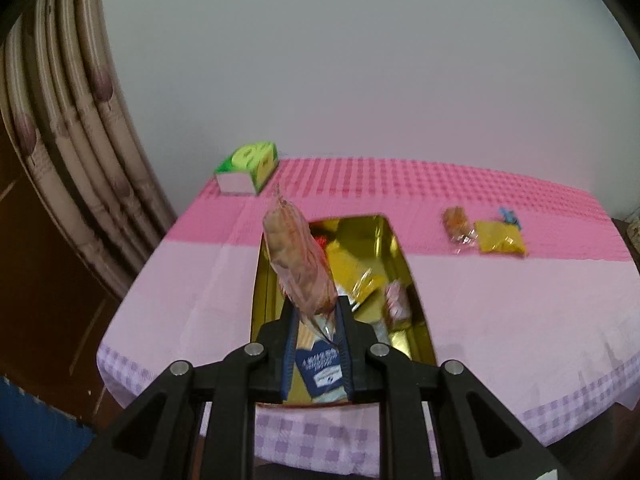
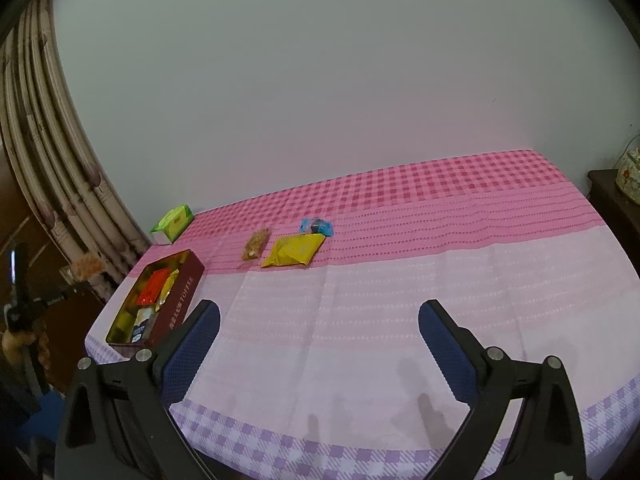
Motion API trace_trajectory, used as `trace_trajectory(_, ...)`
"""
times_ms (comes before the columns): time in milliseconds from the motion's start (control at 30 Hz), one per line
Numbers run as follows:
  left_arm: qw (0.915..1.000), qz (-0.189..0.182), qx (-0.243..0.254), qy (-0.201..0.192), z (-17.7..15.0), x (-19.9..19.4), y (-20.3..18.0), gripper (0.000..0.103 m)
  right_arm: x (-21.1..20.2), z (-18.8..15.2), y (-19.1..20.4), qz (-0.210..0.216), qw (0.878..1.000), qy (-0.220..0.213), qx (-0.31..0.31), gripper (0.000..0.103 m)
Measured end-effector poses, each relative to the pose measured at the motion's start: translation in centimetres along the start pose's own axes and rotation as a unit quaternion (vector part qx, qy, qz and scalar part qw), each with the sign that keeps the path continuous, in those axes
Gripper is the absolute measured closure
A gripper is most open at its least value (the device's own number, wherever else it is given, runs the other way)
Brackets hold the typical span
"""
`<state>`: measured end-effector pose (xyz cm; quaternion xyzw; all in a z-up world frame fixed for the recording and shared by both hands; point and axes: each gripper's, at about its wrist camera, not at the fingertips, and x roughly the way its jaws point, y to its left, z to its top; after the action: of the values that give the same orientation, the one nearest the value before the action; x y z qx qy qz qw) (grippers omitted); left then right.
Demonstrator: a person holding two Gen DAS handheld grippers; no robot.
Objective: Organize snacks
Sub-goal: 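Lower the snack bag into the tin tray and open the left gripper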
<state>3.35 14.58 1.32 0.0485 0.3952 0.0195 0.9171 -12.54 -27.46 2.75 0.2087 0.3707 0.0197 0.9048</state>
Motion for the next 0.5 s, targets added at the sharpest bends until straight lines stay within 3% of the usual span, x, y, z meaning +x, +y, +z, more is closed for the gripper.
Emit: trace_trajectory(500, 0.9964, 0.011, 0.008, 0.084, -3.4, 6.9, 0.6, 0.085, 1.9, -1.2, 0.4, -0.011, 0.999, 0.029, -0.017, 0.003)
